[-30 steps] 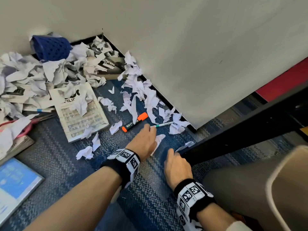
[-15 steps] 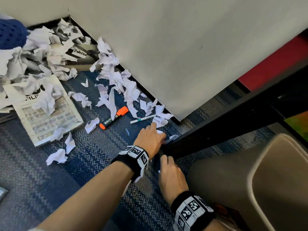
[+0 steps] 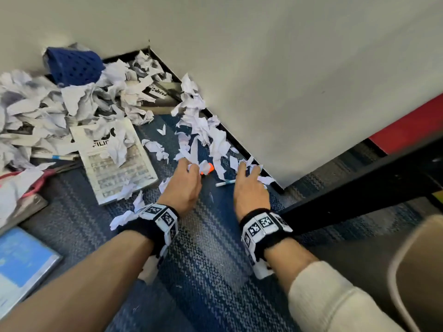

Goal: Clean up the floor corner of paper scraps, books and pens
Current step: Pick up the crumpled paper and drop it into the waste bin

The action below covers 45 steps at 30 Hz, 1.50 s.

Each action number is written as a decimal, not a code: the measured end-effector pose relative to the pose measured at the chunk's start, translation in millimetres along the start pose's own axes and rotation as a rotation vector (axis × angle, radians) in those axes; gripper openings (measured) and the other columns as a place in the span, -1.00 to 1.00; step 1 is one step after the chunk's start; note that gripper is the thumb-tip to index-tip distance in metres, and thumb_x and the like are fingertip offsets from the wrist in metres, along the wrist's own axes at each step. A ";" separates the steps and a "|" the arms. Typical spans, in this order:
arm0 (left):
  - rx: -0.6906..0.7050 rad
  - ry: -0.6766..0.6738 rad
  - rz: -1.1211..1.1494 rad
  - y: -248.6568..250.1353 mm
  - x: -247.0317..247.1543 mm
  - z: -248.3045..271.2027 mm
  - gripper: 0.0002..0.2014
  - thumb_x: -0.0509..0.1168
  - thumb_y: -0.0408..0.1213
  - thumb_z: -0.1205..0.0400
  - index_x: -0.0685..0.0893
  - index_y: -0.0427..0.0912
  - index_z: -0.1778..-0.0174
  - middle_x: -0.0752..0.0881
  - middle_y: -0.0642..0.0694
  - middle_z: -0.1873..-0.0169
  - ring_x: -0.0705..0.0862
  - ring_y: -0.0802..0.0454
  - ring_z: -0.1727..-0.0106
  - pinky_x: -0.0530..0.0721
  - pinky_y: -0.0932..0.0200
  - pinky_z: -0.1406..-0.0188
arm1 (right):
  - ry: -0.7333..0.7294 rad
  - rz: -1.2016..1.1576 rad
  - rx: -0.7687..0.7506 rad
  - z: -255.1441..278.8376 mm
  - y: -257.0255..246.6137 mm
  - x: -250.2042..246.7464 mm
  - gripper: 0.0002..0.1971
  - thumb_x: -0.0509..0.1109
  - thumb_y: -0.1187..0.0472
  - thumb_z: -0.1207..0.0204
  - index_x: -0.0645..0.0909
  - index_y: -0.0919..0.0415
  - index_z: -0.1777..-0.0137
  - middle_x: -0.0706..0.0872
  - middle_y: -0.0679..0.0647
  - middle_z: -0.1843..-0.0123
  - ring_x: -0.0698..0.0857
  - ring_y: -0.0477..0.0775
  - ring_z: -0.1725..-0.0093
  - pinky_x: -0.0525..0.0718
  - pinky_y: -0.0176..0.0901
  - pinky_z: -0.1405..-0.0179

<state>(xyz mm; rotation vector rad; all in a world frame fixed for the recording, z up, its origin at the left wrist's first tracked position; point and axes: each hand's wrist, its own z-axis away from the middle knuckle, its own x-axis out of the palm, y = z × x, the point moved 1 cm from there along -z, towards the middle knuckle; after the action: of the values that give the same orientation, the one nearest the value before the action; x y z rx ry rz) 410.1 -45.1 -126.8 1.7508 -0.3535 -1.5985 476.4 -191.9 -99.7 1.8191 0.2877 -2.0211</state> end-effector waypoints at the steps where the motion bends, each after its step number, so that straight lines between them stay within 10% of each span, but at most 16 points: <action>1: -0.005 -0.010 -0.033 -2.8 -5.3 0.6 -0.86 0.16 -0.45 -0.71 0.53 -0.47 -0.08 0.49 -0.36 -0.13 0.55 -0.20 0.07 0.42 0.07 0.06 | -0.020 -0.005 0.057 -16.4 3.1 2.2 -0.39 0.16 0.39 -0.61 0.05 0.27 -0.63 0.28 0.42 -0.49 0.73 0.28 -0.08 0.68 0.00 0.10; 4: 0.011 -0.105 -0.054 -6.2 -13.2 1.1 -0.78 0.19 -0.55 -0.60 0.56 -0.51 -0.15 0.53 -0.39 -0.24 0.59 -0.34 -0.14 0.52 -0.09 -0.18 | -0.189 -0.015 0.146 -39.8 15.4 14.5 -0.44 0.15 0.30 -0.64 0.11 0.33 -0.62 0.22 0.40 -0.58 0.50 0.43 -0.37 0.58 0.13 -0.25; 7: -0.013 -0.208 -0.159 -8.6 -22.2 1.8 -0.88 0.22 -0.44 -0.59 0.56 -0.34 -0.01 0.60 -0.25 -0.07 0.61 -0.26 -0.09 0.46 0.01 -0.02 | -0.291 -0.102 0.248 -32.1 14.3 24.1 -0.57 0.12 0.27 -0.67 0.30 0.38 -0.51 0.35 0.38 -0.51 0.44 0.38 -0.45 0.49 0.11 -0.34; 11: 0.002 -0.225 -0.148 -2.7 -20.5 3.4 -0.82 0.17 -0.51 -0.57 0.32 -0.16 0.16 0.44 -0.12 0.14 0.56 -0.26 0.06 0.42 -0.04 0.12 | -0.216 -0.145 0.346 -17.0 9.2 32.3 -0.63 -0.01 0.31 -0.70 0.34 0.39 -0.45 0.57 0.36 -0.37 0.62 0.29 -0.33 0.62 0.03 -0.19; 15: -0.023 -0.089 -0.095 -2.3 -11.6 -3.8 -0.80 0.14 -0.51 -0.58 0.45 -0.23 -0.09 0.49 -0.23 0.04 0.50 -0.21 0.18 0.46 -0.05 0.19 | -0.173 -0.170 0.279 -13.2 12.8 14.7 -0.66 0.11 0.10 -0.69 0.49 0.31 -0.30 0.69 0.30 -0.22 0.67 0.32 -0.24 0.63 0.02 -0.10; 20: -0.196 0.095 -0.193 -6.5 -7.2 -25.0 -0.61 0.19 0.01 -0.64 0.46 -0.23 -0.21 0.54 -0.27 -0.02 0.56 -0.22 0.04 0.61 -0.09 0.03 | 0.155 -0.294 0.191 -44.9 4.2 -7.5 -0.59 0.15 -0.01 -0.67 0.64 0.34 -0.06 0.57 0.27 -0.11 0.65 0.28 0.02 0.61 0.01 0.04; 33: -0.144 0.021 -0.604 -34.5 1.4 -52.0 -0.17 0.21 0.32 -0.58 -0.04 0.16 -0.68 0.33 -0.21 -0.12 0.43 -0.14 -0.08 0.56 -0.02 0.04 | -0.037 -0.149 0.047 -91.8 8.3 36.0 -0.59 0.22 0.33 -0.60 0.39 0.19 -0.45 0.52 0.27 -0.34 0.51 0.35 -0.28 0.44 0.10 -0.29; 39: -0.174 -0.063 -0.556 -31.3 -2.5 -55.8 -0.72 0.11 -0.05 -0.75 0.40 -0.08 -0.32 0.40 -0.21 -0.15 0.46 -0.19 -0.16 0.47 -0.03 -0.06 | 0.292 -0.429 0.011 -108.7 -10.4 23.8 -0.79 0.29 0.25 -0.56 0.64 0.30 -0.12 0.65 0.36 -0.01 0.62 0.42 -0.01 0.57 0.14 0.00; 45: -0.204 -0.123 -0.239 -51.9 -22.2 -51.4 -0.81 0.18 -0.26 -0.69 0.57 -0.30 -0.10 0.49 -0.18 -0.02 0.63 -0.21 -0.03 0.54 0.04 0.05 | 0.118 -0.329 -0.100 -115.6 -47.0 43.4 -0.44 0.29 0.05 -0.62 0.29 -0.03 -0.61 0.39 0.31 -0.37 0.46 0.32 -0.18 0.50 0.12 -0.24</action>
<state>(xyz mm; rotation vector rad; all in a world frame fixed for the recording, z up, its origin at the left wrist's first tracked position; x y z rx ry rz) 440.7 21.9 -146.7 1.5882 -0.0359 -1.8465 557.5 -108.9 -162.8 1.9331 0.7531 -2.0659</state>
